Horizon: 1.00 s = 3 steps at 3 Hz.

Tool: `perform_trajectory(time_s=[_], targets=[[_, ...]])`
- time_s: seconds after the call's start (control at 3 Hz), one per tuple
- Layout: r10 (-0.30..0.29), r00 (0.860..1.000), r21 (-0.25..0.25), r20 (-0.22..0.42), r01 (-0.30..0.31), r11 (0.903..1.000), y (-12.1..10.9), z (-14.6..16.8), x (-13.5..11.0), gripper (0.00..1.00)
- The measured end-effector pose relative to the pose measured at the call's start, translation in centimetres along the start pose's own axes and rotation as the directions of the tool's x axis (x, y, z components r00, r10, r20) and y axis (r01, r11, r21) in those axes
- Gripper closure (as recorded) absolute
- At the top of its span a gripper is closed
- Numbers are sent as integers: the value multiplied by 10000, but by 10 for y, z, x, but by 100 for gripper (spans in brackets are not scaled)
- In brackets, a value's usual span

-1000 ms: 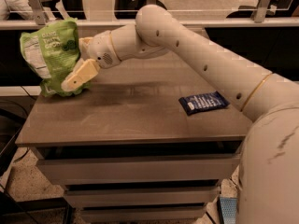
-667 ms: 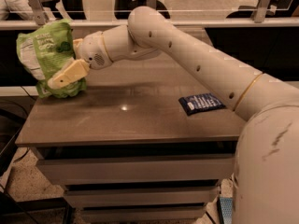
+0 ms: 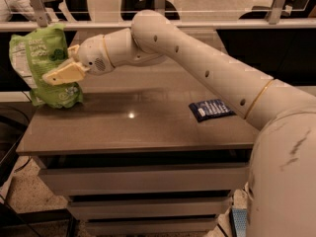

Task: Pick green rice chip bag

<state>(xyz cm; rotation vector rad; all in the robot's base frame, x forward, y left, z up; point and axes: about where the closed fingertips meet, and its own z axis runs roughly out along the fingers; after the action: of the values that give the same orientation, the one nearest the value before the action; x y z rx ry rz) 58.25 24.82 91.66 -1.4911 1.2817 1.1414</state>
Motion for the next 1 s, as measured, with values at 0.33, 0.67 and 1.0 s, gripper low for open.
perform_trajectory(time_s=[0.33,0.67,1.0], targets=[[-43,9997,111,222,40,9999,1,-6,-6,87],[-274,9983,419,512,253,9988,-3,-21,-22,100],[-718,9955,952,610,658,9933,-14,-48,-43,100]])
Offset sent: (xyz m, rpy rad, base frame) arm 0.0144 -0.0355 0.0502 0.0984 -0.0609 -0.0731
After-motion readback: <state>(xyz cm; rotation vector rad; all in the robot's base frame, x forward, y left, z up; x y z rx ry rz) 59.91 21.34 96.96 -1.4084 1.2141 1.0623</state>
